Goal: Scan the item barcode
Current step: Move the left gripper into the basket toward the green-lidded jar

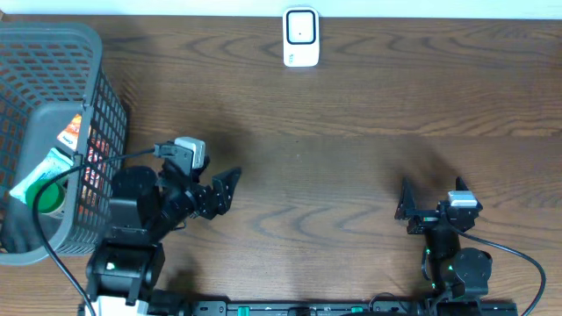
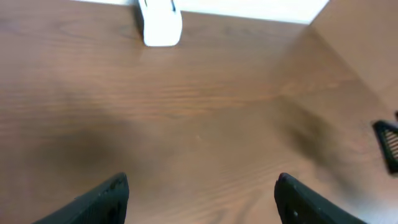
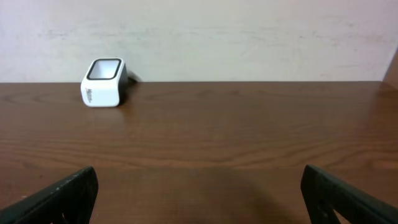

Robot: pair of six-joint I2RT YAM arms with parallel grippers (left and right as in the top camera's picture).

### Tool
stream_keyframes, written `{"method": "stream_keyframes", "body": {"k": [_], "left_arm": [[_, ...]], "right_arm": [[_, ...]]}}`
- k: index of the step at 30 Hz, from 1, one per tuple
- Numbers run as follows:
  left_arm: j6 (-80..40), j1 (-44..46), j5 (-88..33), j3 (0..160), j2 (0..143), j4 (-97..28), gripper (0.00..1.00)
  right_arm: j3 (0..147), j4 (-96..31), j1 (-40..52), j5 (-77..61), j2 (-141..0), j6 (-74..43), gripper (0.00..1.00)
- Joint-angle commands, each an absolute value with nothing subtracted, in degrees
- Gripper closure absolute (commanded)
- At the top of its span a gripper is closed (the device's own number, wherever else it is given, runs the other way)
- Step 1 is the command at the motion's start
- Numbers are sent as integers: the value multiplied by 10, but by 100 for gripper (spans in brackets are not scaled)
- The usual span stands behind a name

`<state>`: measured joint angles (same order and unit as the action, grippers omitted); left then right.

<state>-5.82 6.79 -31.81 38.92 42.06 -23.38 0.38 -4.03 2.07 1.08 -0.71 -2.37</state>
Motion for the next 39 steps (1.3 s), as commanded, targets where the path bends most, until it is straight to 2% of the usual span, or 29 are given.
{"method": "stream_keyframes", "body": {"k": [1,7,10,13,15,18,19,20,21,29,30,34,39], "left_arm": [[-67,66,-298,506,459,-303,24],[-60,63,-99,812,610,-526,24],[-45,62,-98,946,670,-605,24],[-23,62,-84,980,682,-606,24],[-53,60,10,985,681,-605,25],[-181,22,196,1011,684,-645,24],[-189,6,201,1019,685,-656,25],[-192,-24,191,1032,689,-672,12],[-192,-52,172,1044,692,-685,7],[-192,-350,19,1122,774,-760,0],[-192,-377,7,1122,788,-765,2],[-199,-435,-28,1122,846,-802,2],[-206,-448,-17,1119,913,-823,2]], "right_arm": [[3,-41,27,14,-5,-29,1],[3,-41,27,14,-5,-29,1],[3,-41,27,14,-5,-29,1],[3,-41,27,14,-5,-29,1],[3,-41,27,14,-5,-29,1],[3,-41,27,14,-5,-29,1],[3,-41,27,14,-5,-29,1],[3,-41,27,14,-5,-29,1],[3,-41,27,14,-5,-29,1],[3,-41,27,14,-5,-29,1],[3,-41,27,14,-5,-29,1],[3,-41,27,14,-5,-29,1],[3,-41,27,14,-5,-29,1]]}}
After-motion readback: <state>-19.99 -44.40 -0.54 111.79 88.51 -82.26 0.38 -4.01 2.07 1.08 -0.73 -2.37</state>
